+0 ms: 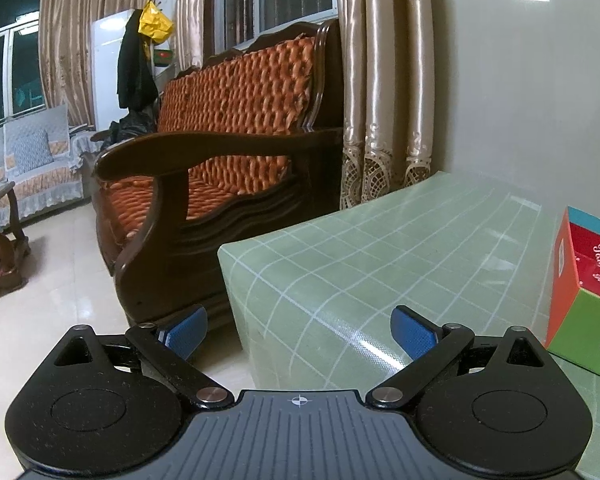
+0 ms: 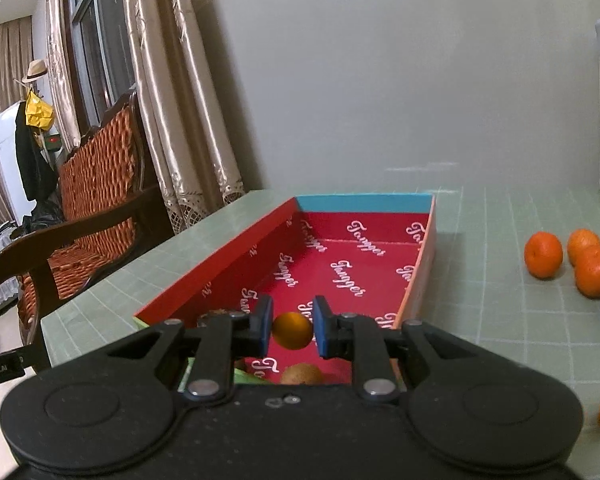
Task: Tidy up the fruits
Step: 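Carry the kumquat into the box and open the right tool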
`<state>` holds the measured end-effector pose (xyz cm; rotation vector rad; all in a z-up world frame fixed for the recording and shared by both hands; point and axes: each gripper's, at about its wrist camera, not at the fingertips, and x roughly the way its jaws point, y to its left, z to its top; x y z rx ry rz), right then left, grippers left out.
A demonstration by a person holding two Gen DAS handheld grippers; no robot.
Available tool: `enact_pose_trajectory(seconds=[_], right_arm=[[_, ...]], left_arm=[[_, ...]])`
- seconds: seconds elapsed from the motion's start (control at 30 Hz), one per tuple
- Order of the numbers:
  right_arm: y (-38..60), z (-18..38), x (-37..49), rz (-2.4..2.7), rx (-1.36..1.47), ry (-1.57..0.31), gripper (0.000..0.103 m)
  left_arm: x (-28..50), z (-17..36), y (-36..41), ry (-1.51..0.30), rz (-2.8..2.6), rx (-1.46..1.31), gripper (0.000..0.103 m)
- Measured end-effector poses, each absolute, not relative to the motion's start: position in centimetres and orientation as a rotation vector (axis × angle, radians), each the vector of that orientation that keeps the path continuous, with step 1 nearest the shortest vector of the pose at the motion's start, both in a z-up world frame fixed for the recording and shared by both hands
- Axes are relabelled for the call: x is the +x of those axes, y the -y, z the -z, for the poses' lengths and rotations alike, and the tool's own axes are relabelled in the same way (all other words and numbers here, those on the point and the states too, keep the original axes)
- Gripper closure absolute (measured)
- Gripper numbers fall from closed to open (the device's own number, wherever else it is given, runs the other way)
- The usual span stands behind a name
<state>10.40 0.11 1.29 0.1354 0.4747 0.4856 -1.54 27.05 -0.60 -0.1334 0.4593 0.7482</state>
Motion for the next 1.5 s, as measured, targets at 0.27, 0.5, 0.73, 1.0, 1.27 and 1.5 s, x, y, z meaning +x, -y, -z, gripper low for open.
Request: enact_pose_trajectory(seconds=[0.27,0.5,0.73,1.0,1.27,1.5], right_arm=[[-0.5,-1.0,10.5,-0.483,0.119,-0.466,0.083],[-0.6,-0.9,10.7,-0.518,0.135,-0.462,0.067],[-0.3,-1.2,10.2,-0.517,0.145,-0.436,0.044],[-0.1,-1.7,9.8,-0.511,0.146,-0.406,0.019],[0.8,-2.0,9.4,-0.508,0.168,-0.394,0.009],[2.1,-2.3,8.8,-0.467,0.163,-0.369,0.002]], left_arm=[[-1.1,0.7,-26.3,-0.466,-0.729,-0.108,0.005],[-0.9,0.6,-25.7,-0.468,-0.720,-0.091,0.005],[-0.7,0.6,-25.4,-0.471,-0.715,-0.089,0.005],[-0.5,0.5,-25.3,-0.475,-0.714,-0.098,0.005],[-0.2,0.3,-24.3,-0.475,-0.693,-0.088,0.005],[0.2,-0.2,-22.7,-0.462,-0.663,-0.078,0.005]])
